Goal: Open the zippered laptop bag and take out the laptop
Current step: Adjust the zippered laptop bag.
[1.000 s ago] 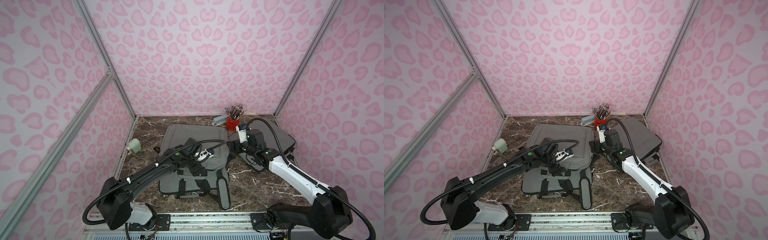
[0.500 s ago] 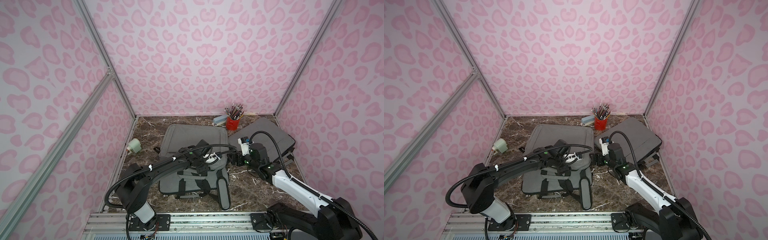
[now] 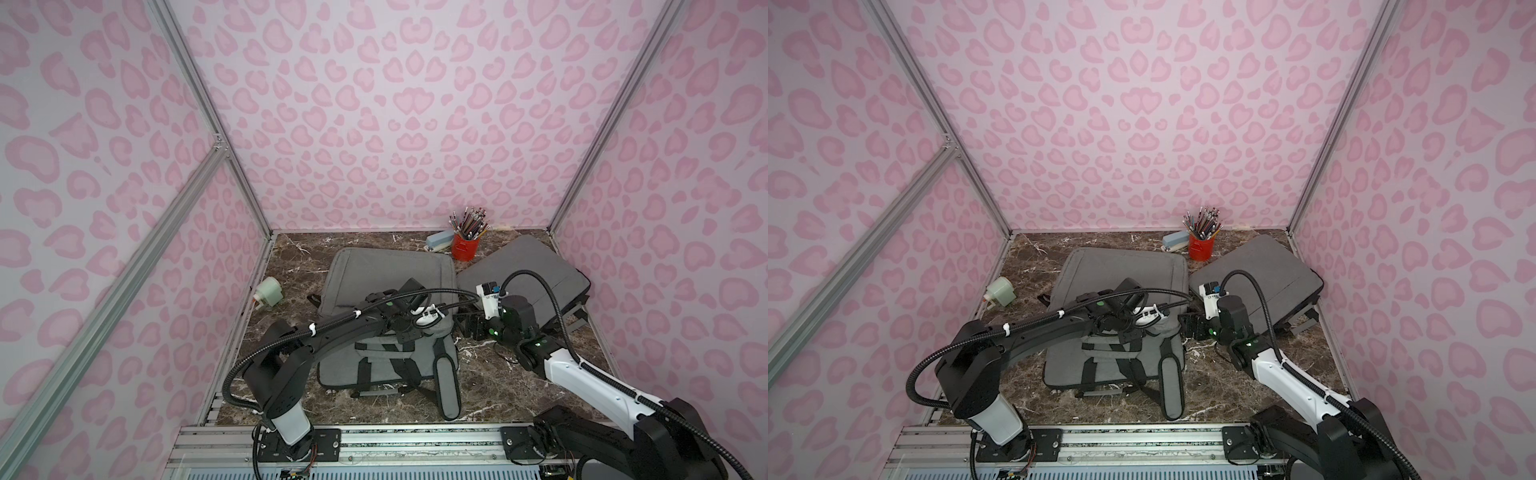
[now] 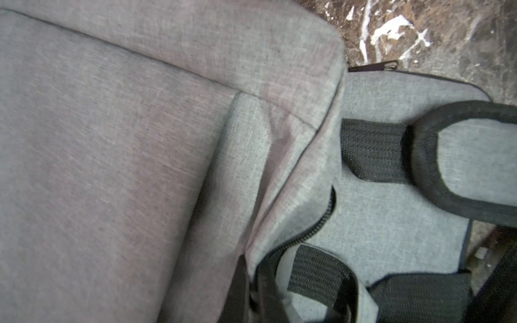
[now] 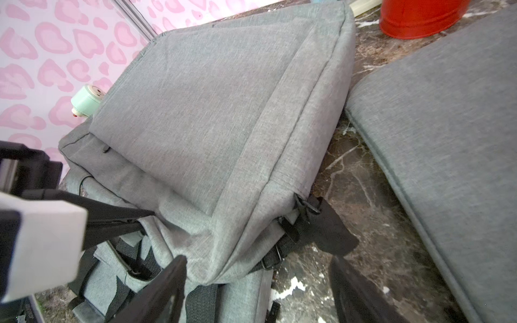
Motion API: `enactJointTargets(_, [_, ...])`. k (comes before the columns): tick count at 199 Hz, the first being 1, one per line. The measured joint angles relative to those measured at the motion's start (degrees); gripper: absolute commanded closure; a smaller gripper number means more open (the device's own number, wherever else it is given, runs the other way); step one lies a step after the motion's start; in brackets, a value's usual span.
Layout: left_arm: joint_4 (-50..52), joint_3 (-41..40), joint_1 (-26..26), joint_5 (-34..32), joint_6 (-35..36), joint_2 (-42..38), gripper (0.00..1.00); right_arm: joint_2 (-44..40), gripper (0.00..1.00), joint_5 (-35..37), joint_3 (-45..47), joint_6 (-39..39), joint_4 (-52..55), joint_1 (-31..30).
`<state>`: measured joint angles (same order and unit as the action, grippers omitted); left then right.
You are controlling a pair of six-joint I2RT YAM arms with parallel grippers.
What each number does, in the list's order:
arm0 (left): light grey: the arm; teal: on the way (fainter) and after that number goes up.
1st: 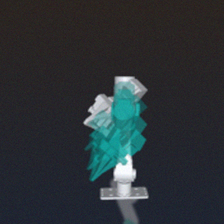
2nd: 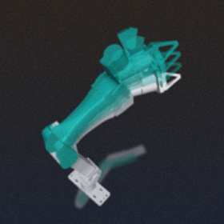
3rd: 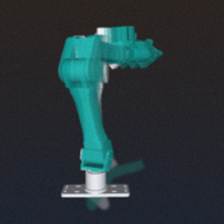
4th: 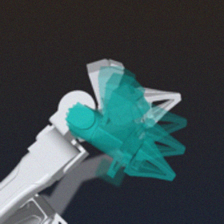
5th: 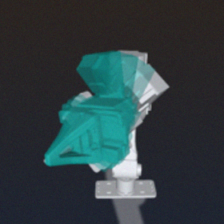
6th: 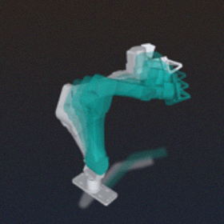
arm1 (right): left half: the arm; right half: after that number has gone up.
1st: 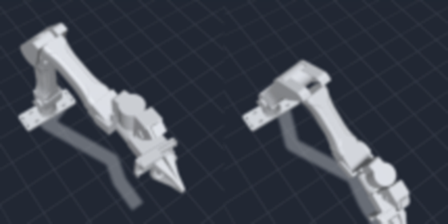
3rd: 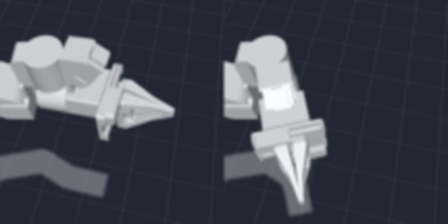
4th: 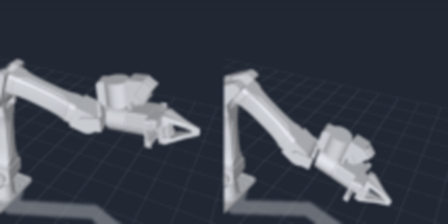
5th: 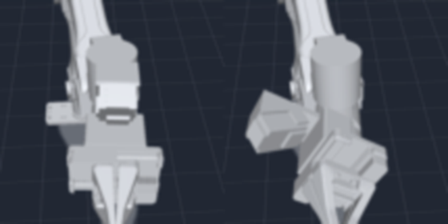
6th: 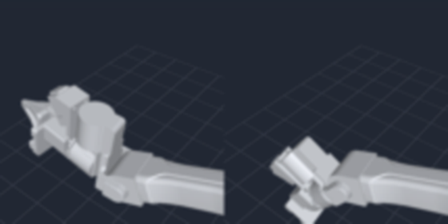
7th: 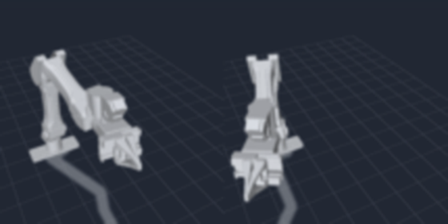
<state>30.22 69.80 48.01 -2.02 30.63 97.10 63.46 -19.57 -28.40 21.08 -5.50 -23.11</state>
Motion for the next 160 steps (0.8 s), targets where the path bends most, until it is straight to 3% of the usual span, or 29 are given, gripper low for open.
enactJointTargets(42, [3.0,4.3,-0.5,-0.7,-1.4,0.0,0.97,0.2,0.32,-1.9,0.7,1.9,-2.8,1.1])
enactJointTargets(111, [6.6,11.6,-5.4,3.8,-4.7,0.0,0.97,-1.7,0.5,-6.9,3.3,2.9,-8.5,5.4])
enactJointTargets(160, [8.2,13.8,-9.1,6.1,-5.0,0.4,0.97,6.0,0.6,-8.2,-2.8,-1.6,-11.0,5.5])
